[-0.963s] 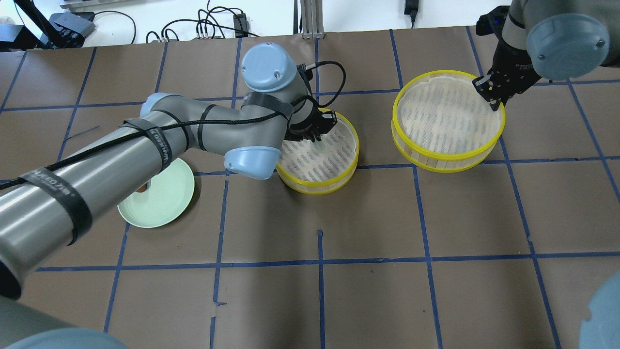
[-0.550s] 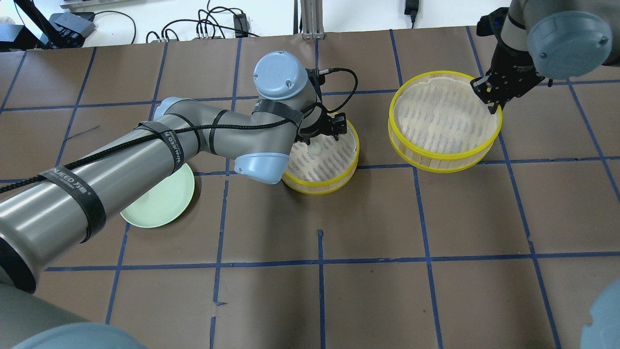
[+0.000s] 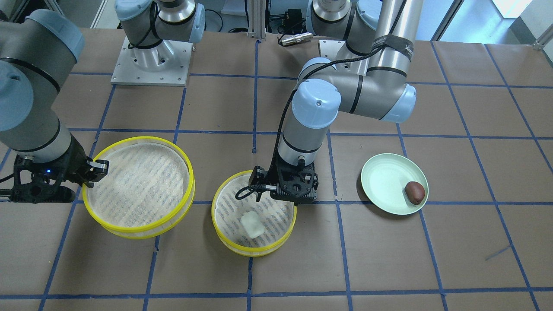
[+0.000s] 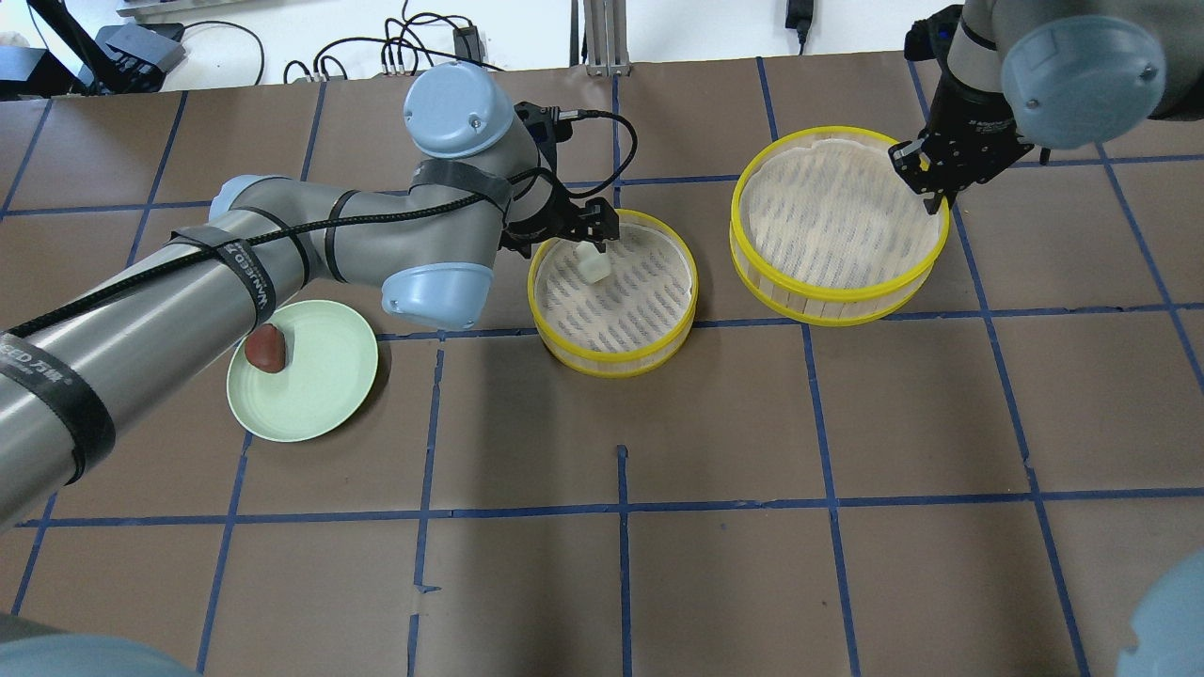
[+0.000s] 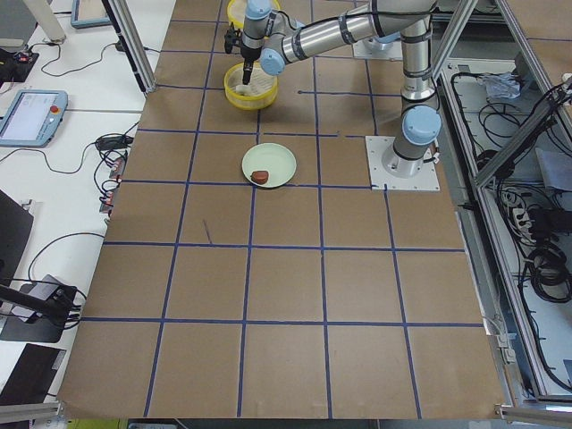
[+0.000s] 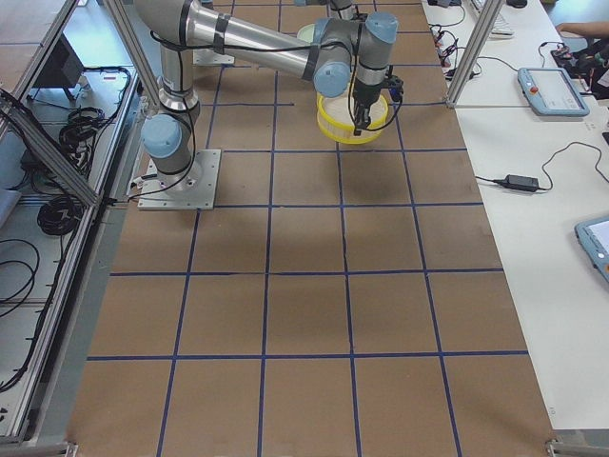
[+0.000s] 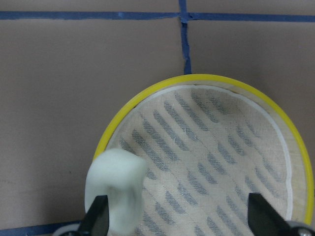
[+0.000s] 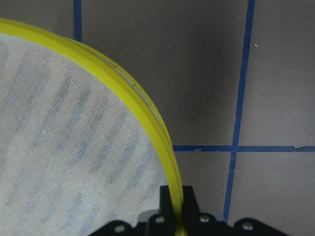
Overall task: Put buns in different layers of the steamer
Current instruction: 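Restack top tier with right gripper while left gripper returns to plate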
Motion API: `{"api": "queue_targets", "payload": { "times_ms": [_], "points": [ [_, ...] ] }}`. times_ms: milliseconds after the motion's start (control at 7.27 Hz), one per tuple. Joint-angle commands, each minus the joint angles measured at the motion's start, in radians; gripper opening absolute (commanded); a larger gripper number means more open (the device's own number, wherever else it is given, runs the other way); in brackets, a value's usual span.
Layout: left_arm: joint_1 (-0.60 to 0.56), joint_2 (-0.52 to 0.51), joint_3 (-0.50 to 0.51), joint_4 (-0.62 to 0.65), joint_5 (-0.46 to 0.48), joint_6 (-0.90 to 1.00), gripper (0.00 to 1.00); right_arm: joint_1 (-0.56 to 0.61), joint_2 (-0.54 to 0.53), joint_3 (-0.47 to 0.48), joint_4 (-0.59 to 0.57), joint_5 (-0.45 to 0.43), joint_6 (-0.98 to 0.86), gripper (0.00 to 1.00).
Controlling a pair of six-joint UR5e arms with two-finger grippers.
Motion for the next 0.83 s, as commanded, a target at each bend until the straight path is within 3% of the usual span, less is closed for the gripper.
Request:
{"api": "queue_targets", "payload": {
  "times_ms": [0, 138, 412, 688],
  "points": [
    [-0.04, 0.001, 0.012, -0.001, -0.003, -0.069, 0.99, 0.005, 0.001, -0.001, -0.001, 0.002, 0.008, 0.04],
    [-0.019, 0.013, 0.015, -0.006, 0.007, 0.067, 0.98, 0.01, -0.005, -0.001, 0.001, 0.01, 0.047, 0.04],
    [0.204, 0.059, -0.029, -0.092, 0.006, 0.344, 0.99, 0.13, 0.026, -0.008, -0.013, 0.045, 0.35, 0.05],
    [0.409, 0.129, -0.176, -0.118, 0.011, 0.664, 1.0, 0.284, 0.145, -0.112, -0.007, 0.047, 0.631, 0.06]
  ]
}}
